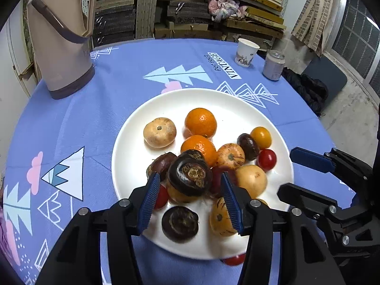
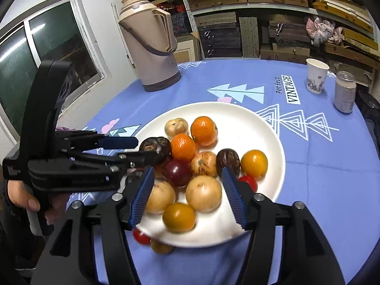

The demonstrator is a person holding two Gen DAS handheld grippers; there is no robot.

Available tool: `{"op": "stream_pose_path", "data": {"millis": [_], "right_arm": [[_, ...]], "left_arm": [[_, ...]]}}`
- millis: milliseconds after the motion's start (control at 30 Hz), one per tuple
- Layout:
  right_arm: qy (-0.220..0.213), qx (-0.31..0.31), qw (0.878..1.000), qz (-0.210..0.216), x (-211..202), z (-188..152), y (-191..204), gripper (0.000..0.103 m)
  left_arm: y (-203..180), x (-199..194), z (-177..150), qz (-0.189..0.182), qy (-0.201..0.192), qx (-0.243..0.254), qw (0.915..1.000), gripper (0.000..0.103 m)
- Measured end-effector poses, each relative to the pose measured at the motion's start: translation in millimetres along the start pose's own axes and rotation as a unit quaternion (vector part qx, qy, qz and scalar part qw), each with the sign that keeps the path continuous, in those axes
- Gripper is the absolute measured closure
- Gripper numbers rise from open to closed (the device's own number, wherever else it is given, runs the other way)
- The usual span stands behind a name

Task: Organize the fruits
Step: 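Withdraw both tools from the plate toward the tomato and small yellow fruit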

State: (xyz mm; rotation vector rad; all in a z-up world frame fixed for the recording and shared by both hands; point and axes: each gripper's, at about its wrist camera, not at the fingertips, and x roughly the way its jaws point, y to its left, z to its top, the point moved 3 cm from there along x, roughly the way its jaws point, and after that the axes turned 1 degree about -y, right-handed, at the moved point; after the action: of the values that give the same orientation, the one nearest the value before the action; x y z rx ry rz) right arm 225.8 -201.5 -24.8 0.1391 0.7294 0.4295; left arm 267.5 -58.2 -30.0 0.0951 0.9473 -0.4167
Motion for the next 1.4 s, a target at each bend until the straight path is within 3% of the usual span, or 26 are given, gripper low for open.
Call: {"op": "stream_pose_path", "data": {"millis": [100,233,333,533,733,800,933,1100,1233,1400], "right_arm": [[-0.005,0.001,1.0,-0.007,-14,-8,3,0.037],[-0.003,-0.002,1.0,-0.019,-30,-23,8,0.02],[0.008,-0.019,0.999,-0.025,-35,-39,17,0.016],[0.03,-0.016,0.999,-0.032,-36,-69,24,0.015],[0.047,-0.039,0.997,-0.036,-26,-89,36,0.015],[0.058,-0.06,0.996,-0.041,-18,-92,43,0.02],[0.098,-0.085,0.991,-0.038,7,-96,51,0.043],[0.116,-0.09,0.988,-0.038,29,-92,52,0.058],[0.116,-0.103,0.987,-0.047,34,-89,52,0.059],[0.119,-0.114,0.986,-0.022,40,-86,56,0.059]], "left_arm": [[-4,-10,-4,-0.003,-0.004,0.003,1.0,0.048],[-9,-25,-15,0.0,-0.012,0.009,0.9999,0.039],[-11,-34,-28,0.004,-0.015,0.015,0.9998,0.033],[-3,-48,-53,0.008,-0.011,0.001,0.9999,0.024],[0,-53,-79,-0.004,0.001,-0.007,1.0,0.023],[1,-52,-85,-0.005,0.004,-0.006,1.0,0.023],[5,-44,-100,-0.008,0.02,-0.007,0.9998,0.023],[11,-33,-108,-0.009,0.038,-0.01,0.9992,0.023],[12,-29,-109,-0.01,0.043,-0.008,0.999,0.023],[10,-22,-110,-0.013,0.052,-0.002,0.9985,0.023]]}}
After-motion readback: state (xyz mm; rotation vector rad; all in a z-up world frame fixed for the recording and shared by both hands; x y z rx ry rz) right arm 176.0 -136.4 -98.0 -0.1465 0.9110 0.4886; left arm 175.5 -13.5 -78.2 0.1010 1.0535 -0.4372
